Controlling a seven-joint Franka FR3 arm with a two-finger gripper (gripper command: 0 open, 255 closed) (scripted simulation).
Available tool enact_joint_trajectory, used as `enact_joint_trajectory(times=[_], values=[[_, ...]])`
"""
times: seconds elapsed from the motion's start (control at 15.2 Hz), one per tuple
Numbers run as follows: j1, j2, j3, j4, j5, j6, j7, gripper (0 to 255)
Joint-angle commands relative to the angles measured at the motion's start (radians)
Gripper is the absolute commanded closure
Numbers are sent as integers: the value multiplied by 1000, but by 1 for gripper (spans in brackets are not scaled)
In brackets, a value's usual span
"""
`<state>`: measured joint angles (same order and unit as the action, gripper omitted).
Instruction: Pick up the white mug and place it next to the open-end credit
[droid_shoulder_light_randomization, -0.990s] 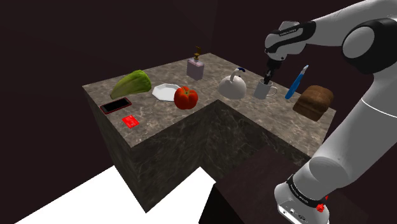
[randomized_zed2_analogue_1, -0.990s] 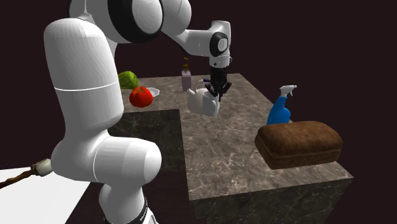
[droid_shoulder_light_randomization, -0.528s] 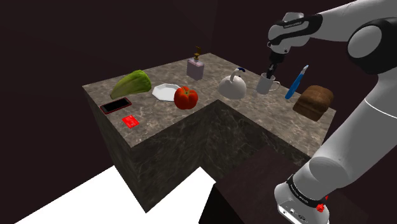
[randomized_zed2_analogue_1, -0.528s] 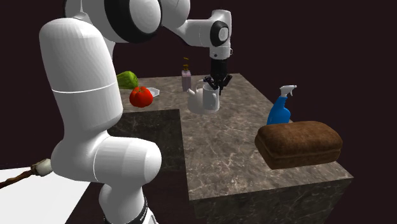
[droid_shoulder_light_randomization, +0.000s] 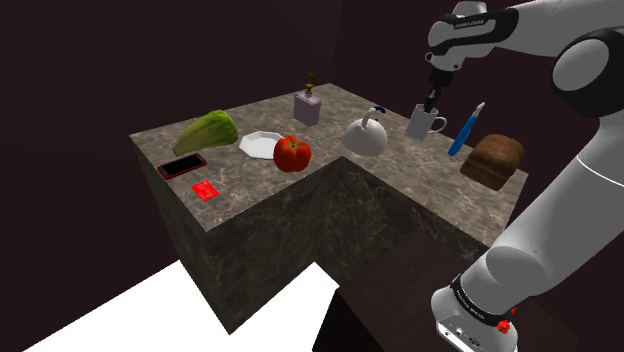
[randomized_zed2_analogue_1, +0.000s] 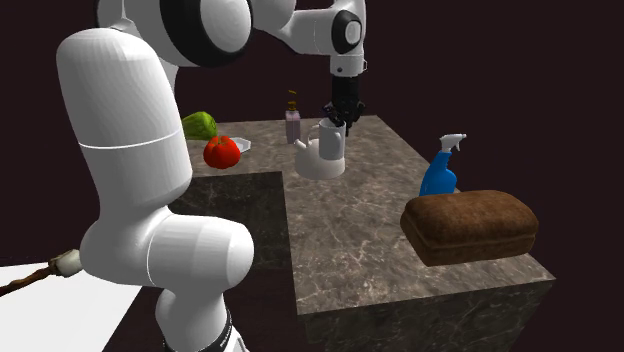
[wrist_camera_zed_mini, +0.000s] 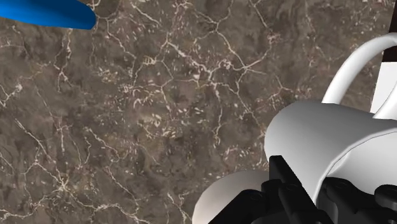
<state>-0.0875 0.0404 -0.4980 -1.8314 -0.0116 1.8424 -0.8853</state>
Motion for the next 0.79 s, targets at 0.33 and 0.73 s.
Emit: enact_joint_trajectory(times=[0.33, 0.73], values=[[27, -37, 24, 7, -17, -41, 54, 255], [99, -105, 101, -94, -40, -7, 212, 255]])
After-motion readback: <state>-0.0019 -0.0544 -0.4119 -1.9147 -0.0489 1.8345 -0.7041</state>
